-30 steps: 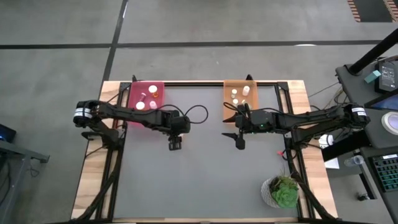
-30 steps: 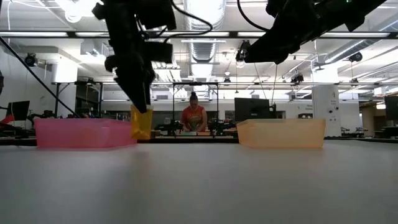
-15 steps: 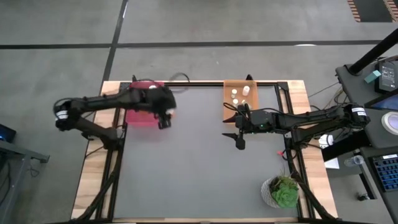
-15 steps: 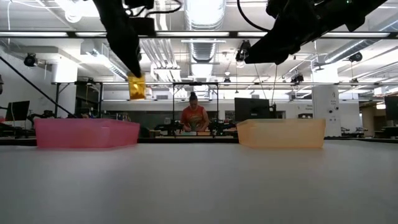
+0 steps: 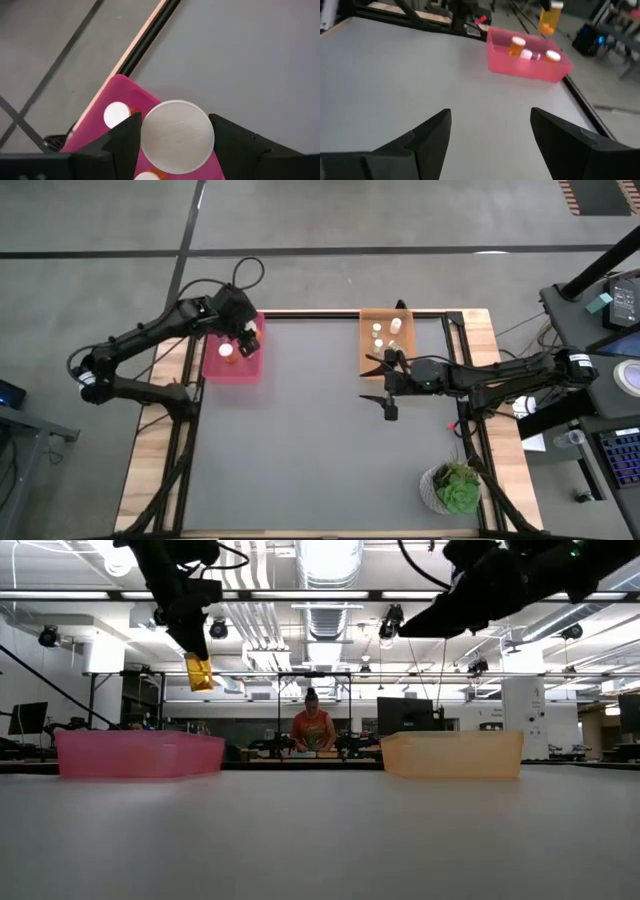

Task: Pick and place medicine bottles into bin by pill shape (circle, oval)
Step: Put the orange capsule bottle into the pink bin

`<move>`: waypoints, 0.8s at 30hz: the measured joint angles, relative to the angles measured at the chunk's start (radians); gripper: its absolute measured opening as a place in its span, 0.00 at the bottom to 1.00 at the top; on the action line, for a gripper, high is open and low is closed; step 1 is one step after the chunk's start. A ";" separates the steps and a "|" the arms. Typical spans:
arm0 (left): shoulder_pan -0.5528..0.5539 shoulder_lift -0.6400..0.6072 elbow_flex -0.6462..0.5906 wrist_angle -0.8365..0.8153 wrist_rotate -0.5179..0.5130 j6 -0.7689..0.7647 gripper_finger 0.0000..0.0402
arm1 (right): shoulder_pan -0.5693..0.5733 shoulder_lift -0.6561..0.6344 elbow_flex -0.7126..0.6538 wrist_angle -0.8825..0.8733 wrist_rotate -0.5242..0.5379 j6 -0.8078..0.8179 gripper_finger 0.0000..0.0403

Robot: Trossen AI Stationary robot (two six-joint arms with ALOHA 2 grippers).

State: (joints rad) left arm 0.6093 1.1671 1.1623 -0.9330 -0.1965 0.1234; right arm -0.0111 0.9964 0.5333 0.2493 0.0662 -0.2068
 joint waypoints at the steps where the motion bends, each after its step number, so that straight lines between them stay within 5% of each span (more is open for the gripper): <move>1: 0.003 0.001 -0.001 0.000 0.000 -0.011 0.51 | 0.000 -0.013 -0.019 0.021 -0.011 -0.014 0.66; 24: 0.055 0.094 0.004 -0.082 -0.004 -0.302 0.51 | -0.001 -0.449 -0.210 0.057 -0.048 -0.134 0.66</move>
State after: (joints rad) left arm 0.6642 1.2610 1.1667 -1.0152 -0.2008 -0.1785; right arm -0.0116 0.5475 0.3237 0.3067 0.0181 -0.3404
